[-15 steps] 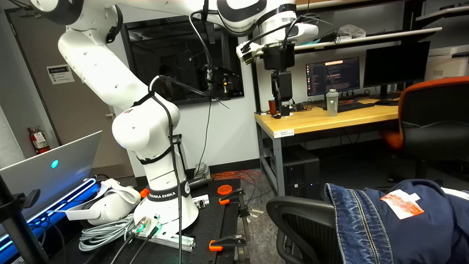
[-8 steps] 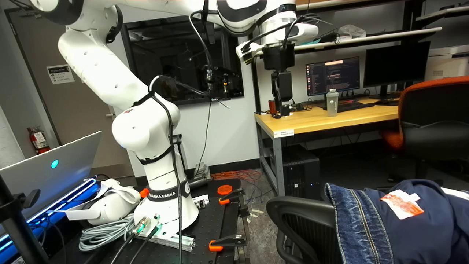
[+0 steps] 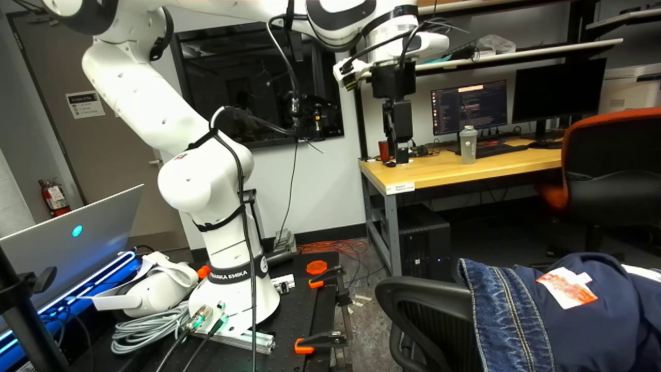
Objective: Put the jean jacket on the seat of the chair
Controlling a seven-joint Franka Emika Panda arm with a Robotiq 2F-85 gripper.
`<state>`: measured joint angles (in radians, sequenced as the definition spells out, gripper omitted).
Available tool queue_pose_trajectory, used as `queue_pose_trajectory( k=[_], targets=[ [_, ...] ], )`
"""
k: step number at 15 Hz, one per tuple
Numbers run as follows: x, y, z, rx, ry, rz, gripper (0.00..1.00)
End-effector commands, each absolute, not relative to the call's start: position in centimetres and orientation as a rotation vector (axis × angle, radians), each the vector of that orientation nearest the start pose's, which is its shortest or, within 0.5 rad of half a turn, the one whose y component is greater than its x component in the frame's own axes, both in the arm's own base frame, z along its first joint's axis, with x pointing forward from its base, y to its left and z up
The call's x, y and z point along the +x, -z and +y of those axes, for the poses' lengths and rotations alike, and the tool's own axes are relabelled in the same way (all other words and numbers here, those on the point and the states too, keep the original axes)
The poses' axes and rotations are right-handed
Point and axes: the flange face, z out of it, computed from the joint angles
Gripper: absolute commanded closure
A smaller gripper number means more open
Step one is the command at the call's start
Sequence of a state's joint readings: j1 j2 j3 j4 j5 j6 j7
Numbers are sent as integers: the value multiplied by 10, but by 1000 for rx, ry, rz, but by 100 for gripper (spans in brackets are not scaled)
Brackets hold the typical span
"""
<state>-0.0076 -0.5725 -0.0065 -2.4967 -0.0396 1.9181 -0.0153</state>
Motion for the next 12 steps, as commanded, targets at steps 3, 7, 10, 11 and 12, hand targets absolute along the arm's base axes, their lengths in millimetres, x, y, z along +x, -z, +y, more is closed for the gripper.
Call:
queue_pose_trajectory(
  k=[3, 7, 10, 11, 12],
  targets=[
    [402, -487, -29, -3256, 13, -58, 0],
    [438, -484, -44, -3335, 79, -136, 0],
    [472, -477, -53, -3379, 156, -251, 0],
    [482, -475, -56, -3387, 183, -298, 0],
    [493, -473, -60, -3394, 213, -344, 0]
  ],
)
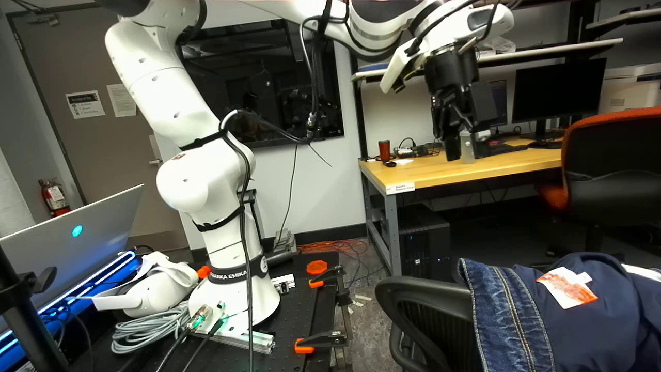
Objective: Put the jean jacket on the seat of the chair
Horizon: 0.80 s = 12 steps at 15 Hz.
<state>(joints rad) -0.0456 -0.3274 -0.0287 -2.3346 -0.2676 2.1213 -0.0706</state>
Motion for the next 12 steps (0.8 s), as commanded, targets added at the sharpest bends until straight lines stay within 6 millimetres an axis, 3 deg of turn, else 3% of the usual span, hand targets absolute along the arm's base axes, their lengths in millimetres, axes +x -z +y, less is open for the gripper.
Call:
queue_pose_trajectory(
  k=[1, 2, 3, 12],
  targets=[
    [500, -472, -63, -3399, 237, -392, 0],
    [504, -473, -67, -3395, 262, -430, 0],
    [487, -470, -56, -3384, 230, -335, 0],
    [513, -461, -69, -3407, 196, -464, 0]
  ],
)
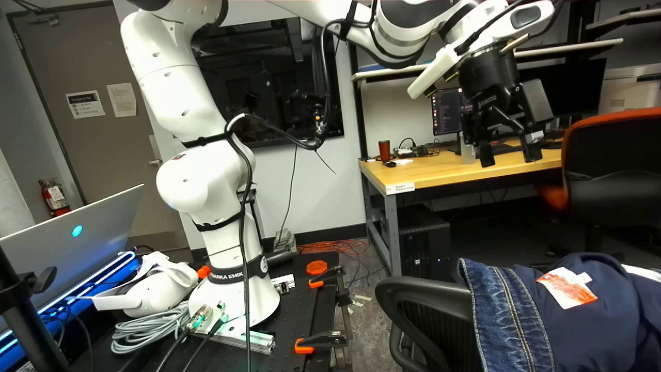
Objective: Put the jean jacket on the seat of the chair
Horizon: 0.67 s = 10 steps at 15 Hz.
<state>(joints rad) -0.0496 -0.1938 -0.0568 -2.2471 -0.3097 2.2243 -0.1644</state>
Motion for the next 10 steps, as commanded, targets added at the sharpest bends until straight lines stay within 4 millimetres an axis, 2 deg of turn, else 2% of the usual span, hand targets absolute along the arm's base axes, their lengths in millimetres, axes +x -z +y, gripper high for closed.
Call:
queue_pose_trajectory(
  k=[1, 7, 10],
  targets=[
    [519, -458, -72, -3411, 173, -500, 0],
    [559, -435, -87, -3354, 23, -784, 0],
    [577, -418, -93, -3256, -107, -1008, 0]
  ],
)
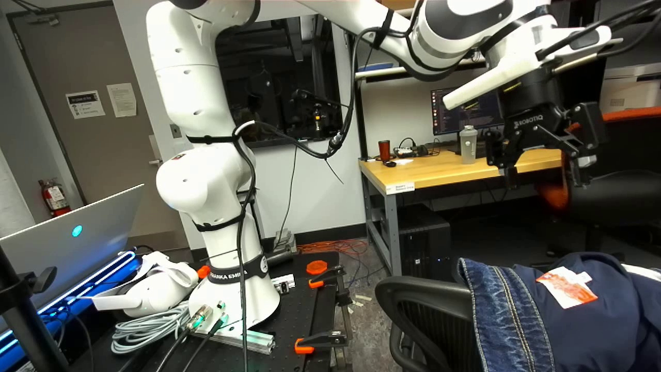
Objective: Put the jean jacket on the seat of the chair
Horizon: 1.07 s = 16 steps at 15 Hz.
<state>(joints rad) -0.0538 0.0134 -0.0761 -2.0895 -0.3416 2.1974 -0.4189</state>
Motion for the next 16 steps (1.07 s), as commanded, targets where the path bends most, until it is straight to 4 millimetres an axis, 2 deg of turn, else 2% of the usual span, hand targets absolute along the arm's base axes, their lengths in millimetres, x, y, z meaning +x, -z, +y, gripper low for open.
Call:
queue_pose_trajectory(
  k=[1, 5, 11, 14, 16],
  targets=[
    [582, -412, -95, -3225, -153, -1078, 0],
    [602, -390, -98, -3172, -297, -1234, 0],
    [627, -363, -96, -3251, -421, -1421, 0],
    [630, -352, -92, -3271, -471, -1559, 0],
    [625, -341, -89, -3254, -509, -1625, 0]
  ],
)
